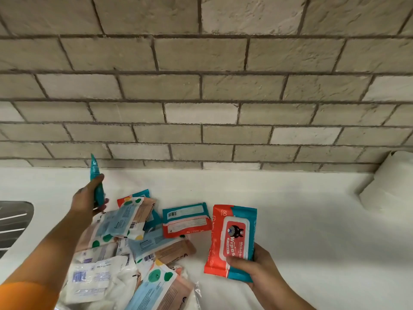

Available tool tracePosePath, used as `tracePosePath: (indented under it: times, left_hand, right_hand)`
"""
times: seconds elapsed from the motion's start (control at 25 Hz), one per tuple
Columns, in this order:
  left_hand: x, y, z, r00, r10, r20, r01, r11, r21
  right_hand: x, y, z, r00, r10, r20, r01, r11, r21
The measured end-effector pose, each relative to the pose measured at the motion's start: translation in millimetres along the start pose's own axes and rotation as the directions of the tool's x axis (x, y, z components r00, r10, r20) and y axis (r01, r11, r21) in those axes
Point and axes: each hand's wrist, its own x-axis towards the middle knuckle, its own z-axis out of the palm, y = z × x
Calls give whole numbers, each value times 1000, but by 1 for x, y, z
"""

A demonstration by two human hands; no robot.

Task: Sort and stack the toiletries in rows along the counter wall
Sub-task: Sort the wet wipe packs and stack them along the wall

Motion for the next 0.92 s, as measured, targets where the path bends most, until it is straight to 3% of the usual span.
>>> tracePosePath:
  times: [0.08,0.2,0.28,0.36,0.44,0.56,0.72,0.84,0.92]
  left_hand:
    - [-49,12,24,952,20,305,75,952,-296]
    - [-127,7,64,815,85,573,248,843,-477]
    - [-170,-11,90,669,92,738,480,705,-522]
    - [-203,-31,114,472,159,867,675,568,-471]
    - [-235,-44,135,394,188,900,757,488,-434]
    - [-271,-52,159,475,147,868,739,468,-484]
    - [-293,-55,185,557,39,830,679,553,-482]
    - [-307,-56,211,668,-31,744,603,609,-516]
    - [-316,-59,231,764,-87,639,524,661,-536]
  right_hand:
    - [1,9,2,1000,13,-13,-13,999,-36]
    - [-1,15,-3,998,9,-54,-11,999,-36]
    - [-7,15,-10,996,-12,-92,10,1000,-25]
    - [-10,15,-21,989,-43,-143,38,999,-37]
    - [-16,14,-38,977,-60,-204,49,997,-55]
    - [-26,1,-75,963,-57,-263,44,997,-56]
    - [-29,-22,-140,939,-81,-334,48,993,-105]
    - [-22,-38,-191,895,-95,-436,73,995,-67]
    - [-14,-41,-219,867,-151,-474,47,974,-223]
